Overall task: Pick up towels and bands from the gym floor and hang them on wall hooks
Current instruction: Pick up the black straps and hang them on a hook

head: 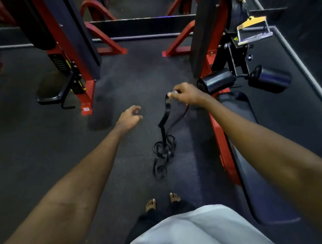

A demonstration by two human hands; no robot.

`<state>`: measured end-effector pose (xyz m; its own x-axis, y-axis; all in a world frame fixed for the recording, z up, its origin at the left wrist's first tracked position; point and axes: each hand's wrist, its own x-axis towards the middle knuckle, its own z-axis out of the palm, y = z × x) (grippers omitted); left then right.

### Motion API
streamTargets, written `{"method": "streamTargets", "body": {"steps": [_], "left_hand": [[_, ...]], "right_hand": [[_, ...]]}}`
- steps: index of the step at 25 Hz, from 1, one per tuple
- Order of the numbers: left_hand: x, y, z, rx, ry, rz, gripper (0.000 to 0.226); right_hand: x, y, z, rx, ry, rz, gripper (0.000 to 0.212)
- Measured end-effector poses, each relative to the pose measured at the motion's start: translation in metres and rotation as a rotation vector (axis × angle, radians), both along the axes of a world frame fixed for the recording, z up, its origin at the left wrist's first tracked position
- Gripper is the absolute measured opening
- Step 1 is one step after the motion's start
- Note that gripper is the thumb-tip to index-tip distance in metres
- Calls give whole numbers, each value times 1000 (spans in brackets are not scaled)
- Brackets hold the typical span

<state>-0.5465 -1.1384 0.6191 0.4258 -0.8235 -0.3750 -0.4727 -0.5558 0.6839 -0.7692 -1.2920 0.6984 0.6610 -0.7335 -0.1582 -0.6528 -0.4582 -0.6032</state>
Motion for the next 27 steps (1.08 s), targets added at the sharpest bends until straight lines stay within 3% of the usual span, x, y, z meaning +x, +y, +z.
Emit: {"method": "streamTargets", "body": {"steps": [4, 7, 11, 15, 19, 22, 25, 27], "left_hand": [[-7, 11, -3, -1, 47, -16, 44], [-12, 21, -5, 23, 65, -63, 52], [-11, 26, -6, 17, 97, -71, 62], [-13, 27, -5, 25, 133, -76, 67], [-22, 23, -4, -37, 293, -115, 73], [-33, 17, 9, -153, 436, -118, 54], [-35, 10, 21, -280, 459, -94, 23], [-31, 10, 28, -281, 506, -101, 24]], "right_hand": [[9, 26, 16, -106, -369, -185, 31], [17, 33, 27, -56, -160, -100, 27], [13, 25, 41, -86, -365, -264, 35], [-3, 44, 33, 16, -124, -157, 41], [16, 71, 40, 166, -270, -57, 35], [24, 73, 39, 166, -233, -41, 32], [28, 78, 29, 192, -231, -46, 37], [32, 83, 23, 187, -230, -46, 39]]}}
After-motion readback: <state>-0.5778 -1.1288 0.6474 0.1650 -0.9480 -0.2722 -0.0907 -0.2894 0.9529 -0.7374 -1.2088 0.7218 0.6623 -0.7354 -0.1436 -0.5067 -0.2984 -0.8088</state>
